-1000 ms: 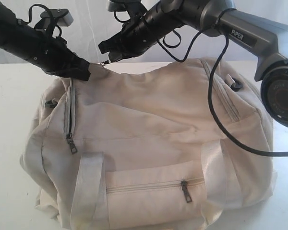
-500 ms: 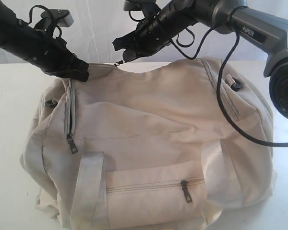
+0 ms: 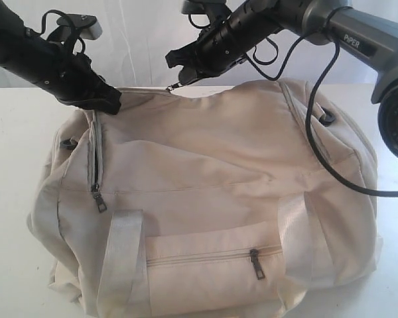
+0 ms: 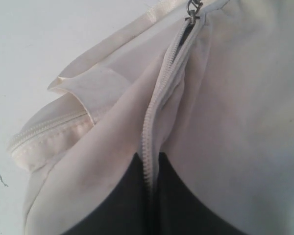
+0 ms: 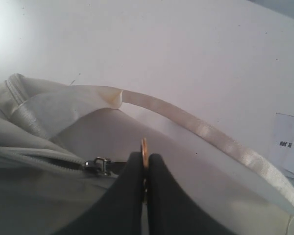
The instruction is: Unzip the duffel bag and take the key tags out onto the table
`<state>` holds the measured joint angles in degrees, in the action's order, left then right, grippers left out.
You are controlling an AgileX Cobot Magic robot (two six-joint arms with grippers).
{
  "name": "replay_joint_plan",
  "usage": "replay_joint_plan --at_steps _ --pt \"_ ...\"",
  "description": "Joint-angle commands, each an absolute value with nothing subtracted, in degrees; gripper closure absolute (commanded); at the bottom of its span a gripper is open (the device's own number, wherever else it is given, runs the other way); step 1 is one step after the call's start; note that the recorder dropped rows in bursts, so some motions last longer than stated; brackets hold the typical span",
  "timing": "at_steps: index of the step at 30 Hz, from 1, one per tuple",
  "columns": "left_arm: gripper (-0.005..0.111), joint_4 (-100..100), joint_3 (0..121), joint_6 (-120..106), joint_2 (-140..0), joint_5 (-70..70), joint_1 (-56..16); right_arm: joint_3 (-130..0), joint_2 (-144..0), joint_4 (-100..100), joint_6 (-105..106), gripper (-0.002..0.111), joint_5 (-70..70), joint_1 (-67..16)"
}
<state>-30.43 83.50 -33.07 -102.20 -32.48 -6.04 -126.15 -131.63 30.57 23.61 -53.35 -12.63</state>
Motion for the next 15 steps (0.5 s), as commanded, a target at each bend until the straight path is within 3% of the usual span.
replay_joint_plan --at_steps 1,15 --pt "0.107 -28.89 83.54 -32.71 -101.98 -34.28 -5.84 -126.8 -131.39 27.26 23.73 0.108 -51.82 -11.36" --pt "0.107 -29.05 83.54 -29.7 -101.98 -36.04 -5.84 -126.8 -130.62 18.95 23.34 0.108 -54.02 -11.26"
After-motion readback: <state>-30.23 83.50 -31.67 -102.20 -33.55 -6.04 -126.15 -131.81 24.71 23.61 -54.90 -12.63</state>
